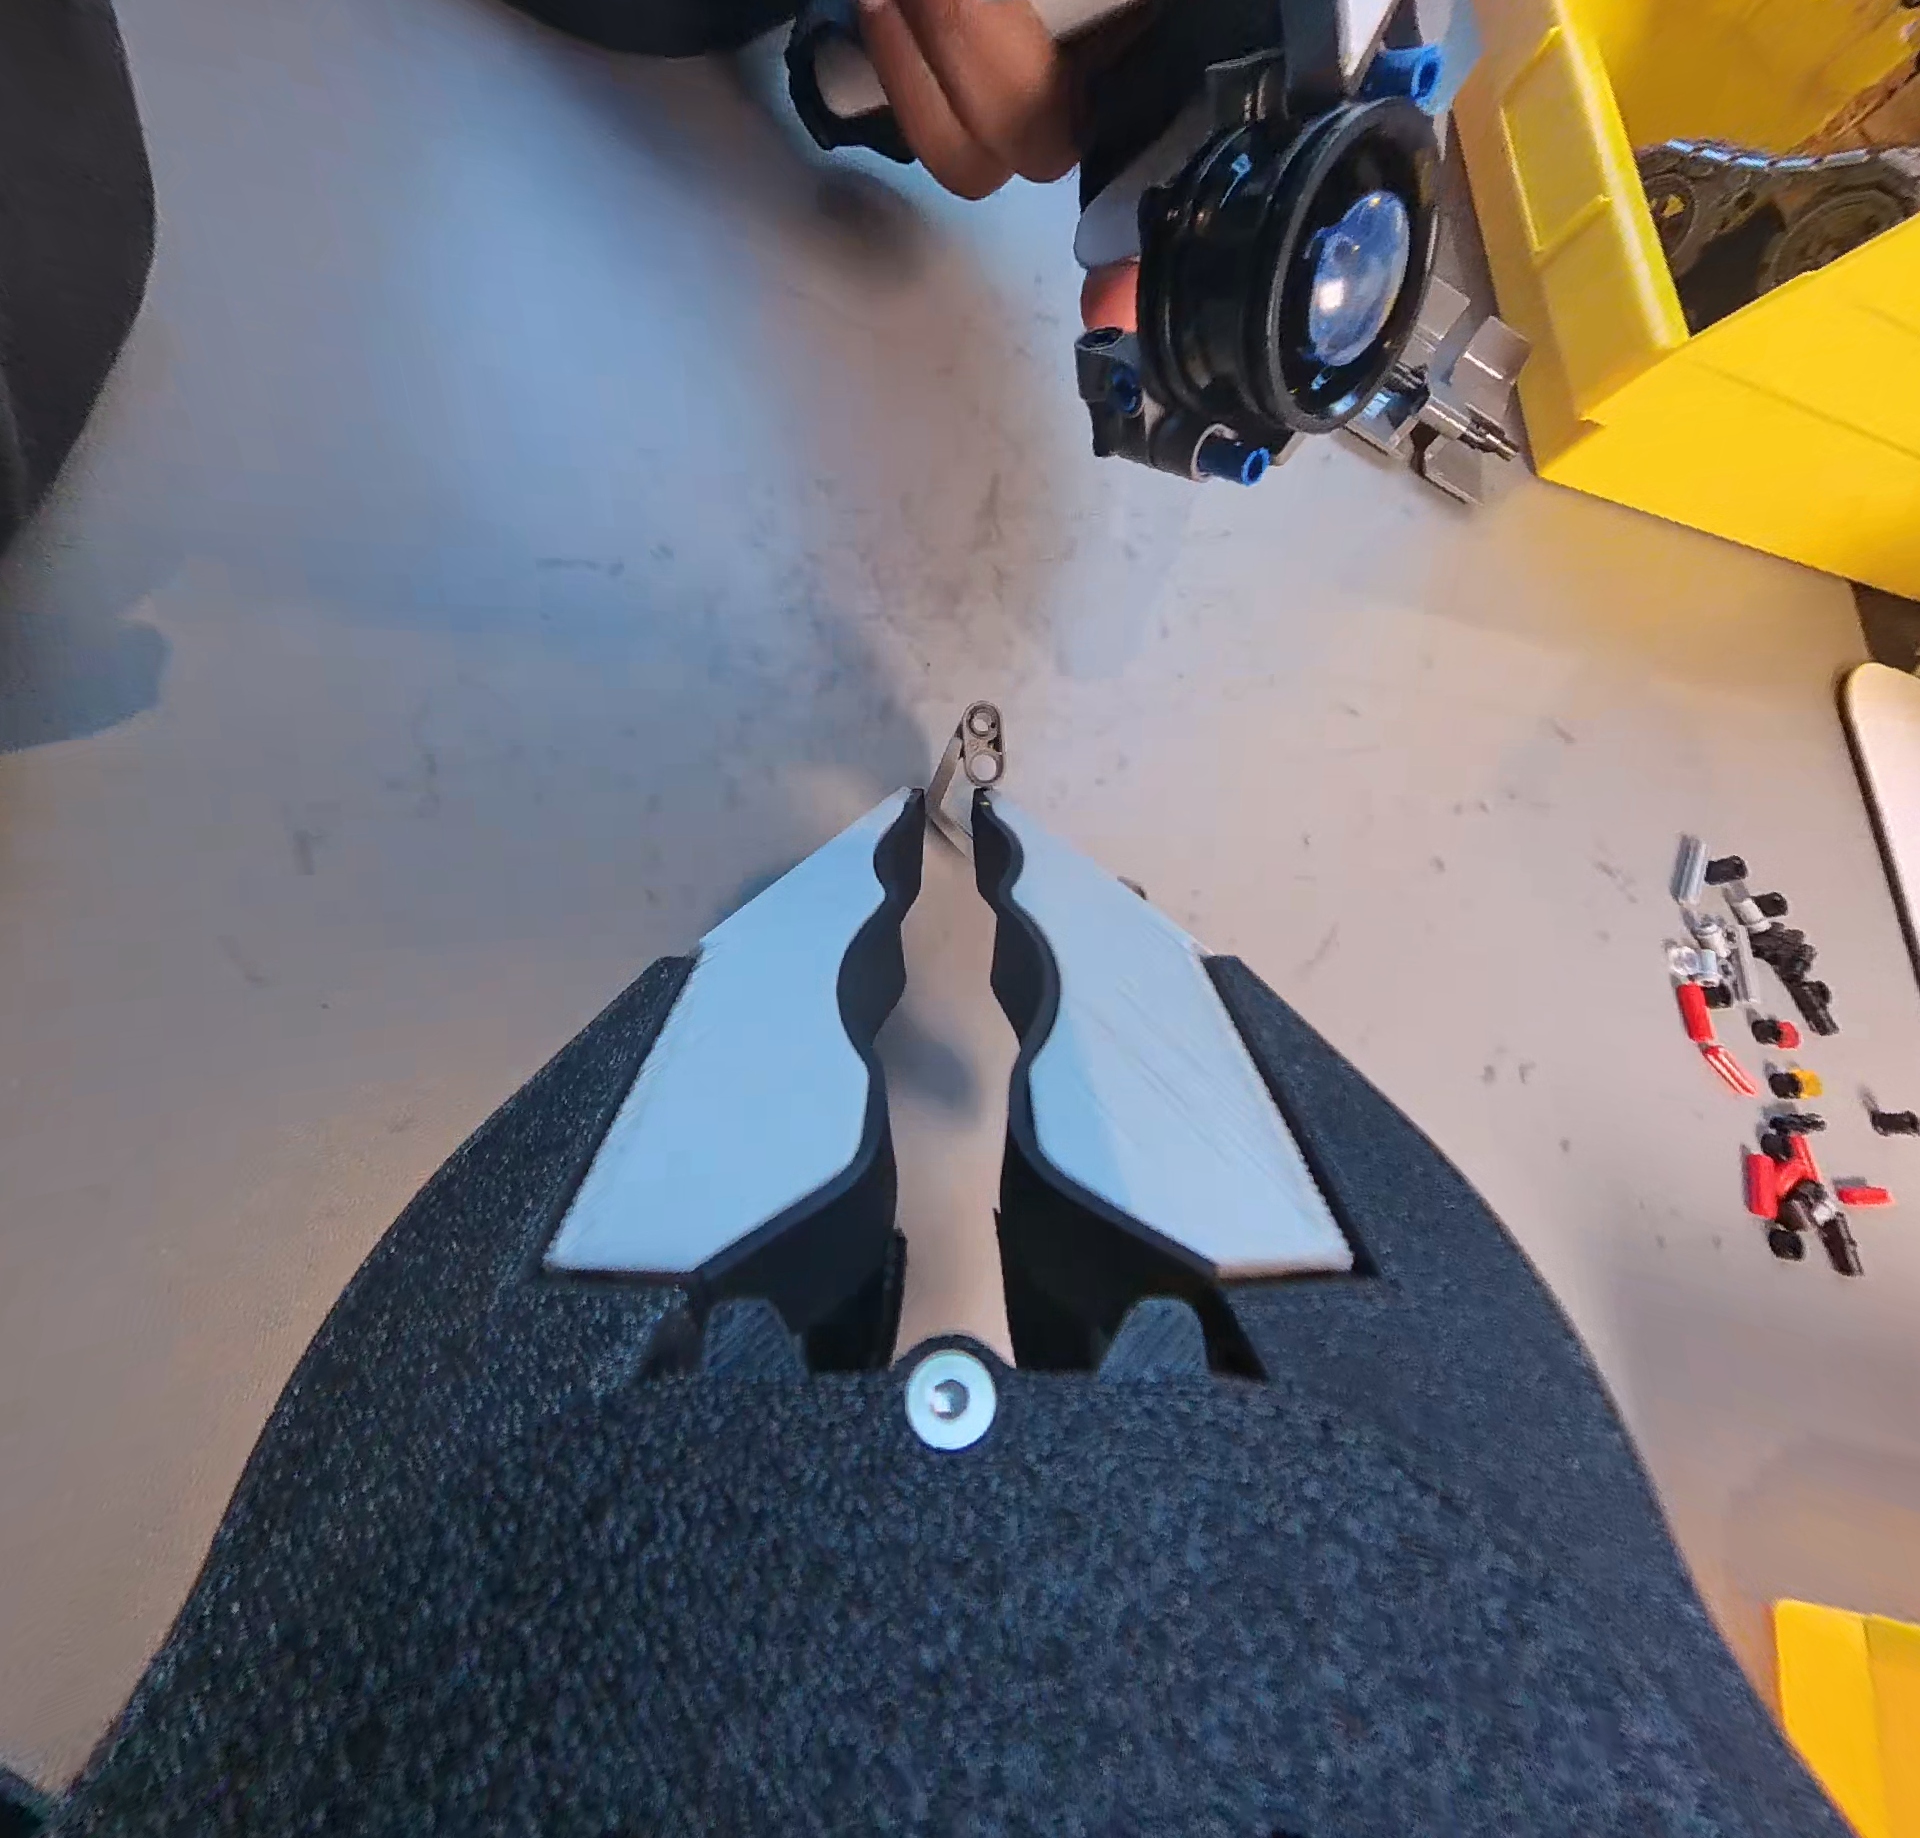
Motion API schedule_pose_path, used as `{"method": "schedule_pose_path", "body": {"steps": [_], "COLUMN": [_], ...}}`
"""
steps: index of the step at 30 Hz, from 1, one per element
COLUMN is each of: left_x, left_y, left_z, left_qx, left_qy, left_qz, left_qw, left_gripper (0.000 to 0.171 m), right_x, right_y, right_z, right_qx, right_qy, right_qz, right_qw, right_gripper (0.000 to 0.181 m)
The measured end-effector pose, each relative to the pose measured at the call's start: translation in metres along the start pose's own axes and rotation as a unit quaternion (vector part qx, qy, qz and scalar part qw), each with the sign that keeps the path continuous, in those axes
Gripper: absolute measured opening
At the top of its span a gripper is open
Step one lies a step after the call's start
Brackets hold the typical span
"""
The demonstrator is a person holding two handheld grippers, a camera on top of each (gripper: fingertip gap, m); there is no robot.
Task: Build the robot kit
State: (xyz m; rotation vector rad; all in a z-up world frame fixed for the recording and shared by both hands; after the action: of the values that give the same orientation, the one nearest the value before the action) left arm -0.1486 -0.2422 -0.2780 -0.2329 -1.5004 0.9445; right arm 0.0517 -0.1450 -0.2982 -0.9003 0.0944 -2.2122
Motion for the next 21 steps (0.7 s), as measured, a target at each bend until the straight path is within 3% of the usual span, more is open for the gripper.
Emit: {"method": "schedule_pose_path", "body": {"steps": [8, 14, 21], "left_x": [-0.001, -0.002, -0.004], "left_y": [0.003, 0.003, 0.001], "left_z": [0.001, -0.001, -0.005], "left_qx": [0.045, 0.065, 0.047], "left_qy": [0.019, 0.036, 0.045], "left_qz": [-0.009, -0.023, -0.03], "left_qw": [0.999, 0.997, 0.997], "left_gripper": [0.025, 0.025, 0.025], "right_x": [-0.002, -0.002, 0.003], "right_y": [0.001, -0.006, -0.015], "right_z": [0.001, 0.024, 0.034], "right_qx": [0.018, 0.019, -0.027], "right_qy": [0.014, -0.018, -0.097], "right_qz": [-0.001, -0.033, -0.065], "right_qw": [1.0, 0.999, 0.993], "right_gripper": [0.025, 0.045, 0.048]}}
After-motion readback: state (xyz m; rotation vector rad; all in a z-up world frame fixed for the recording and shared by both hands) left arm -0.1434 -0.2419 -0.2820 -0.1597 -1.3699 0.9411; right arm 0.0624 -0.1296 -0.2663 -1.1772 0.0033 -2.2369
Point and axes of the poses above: each gripper's, where its closed fingertips meet, z back along the fingers, x out of its top, y = z × x across the jaws, the point moved 10 cm from there along z, back along the fingers, and after that the axes turned 12 degrees about y, right-handed, at the moved point
